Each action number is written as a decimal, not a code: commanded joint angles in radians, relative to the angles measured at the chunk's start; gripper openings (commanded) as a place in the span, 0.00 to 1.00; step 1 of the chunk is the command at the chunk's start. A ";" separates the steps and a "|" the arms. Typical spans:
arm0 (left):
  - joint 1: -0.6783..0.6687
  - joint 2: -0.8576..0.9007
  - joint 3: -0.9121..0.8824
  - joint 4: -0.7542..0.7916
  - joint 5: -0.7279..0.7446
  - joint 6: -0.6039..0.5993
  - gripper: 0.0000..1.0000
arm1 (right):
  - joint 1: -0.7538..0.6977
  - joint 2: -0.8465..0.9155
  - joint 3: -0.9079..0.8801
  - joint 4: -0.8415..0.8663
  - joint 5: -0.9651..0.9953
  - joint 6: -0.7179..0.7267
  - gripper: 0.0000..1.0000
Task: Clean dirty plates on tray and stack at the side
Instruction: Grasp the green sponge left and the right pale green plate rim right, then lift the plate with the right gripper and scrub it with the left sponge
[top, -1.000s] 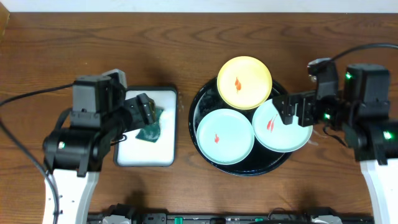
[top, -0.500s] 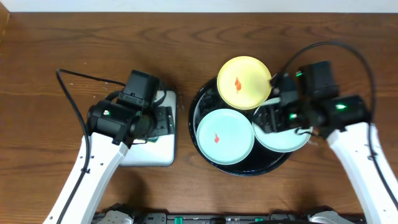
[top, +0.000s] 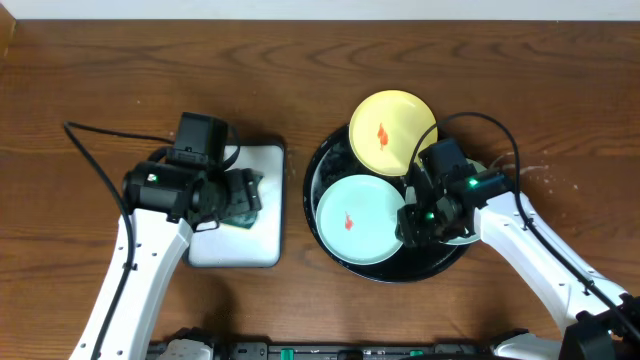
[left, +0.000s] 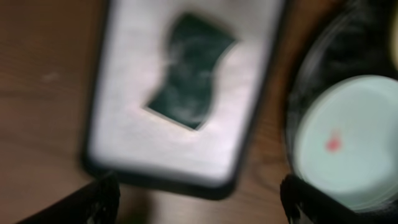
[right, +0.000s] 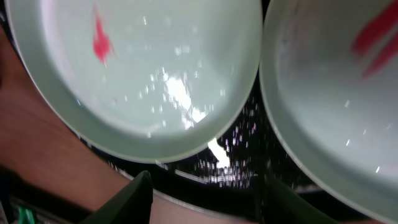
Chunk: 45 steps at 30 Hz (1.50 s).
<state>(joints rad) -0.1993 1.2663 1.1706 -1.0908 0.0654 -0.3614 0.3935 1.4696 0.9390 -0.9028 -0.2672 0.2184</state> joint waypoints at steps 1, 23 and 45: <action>-0.026 0.002 -0.008 0.016 0.093 0.073 0.83 | -0.031 -0.007 0.047 0.013 0.010 0.020 0.50; 0.025 0.269 -0.286 0.515 -0.127 0.158 0.67 | -0.058 -0.007 0.096 -0.022 -0.111 -0.013 0.54; 0.025 0.332 -0.234 0.466 -0.121 0.166 0.08 | -0.048 -0.005 0.093 -0.032 -0.108 0.105 0.48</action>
<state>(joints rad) -0.1795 1.6554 0.9096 -0.5957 -0.0486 -0.2047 0.3378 1.4696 1.0203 -0.9276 -0.3672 0.2516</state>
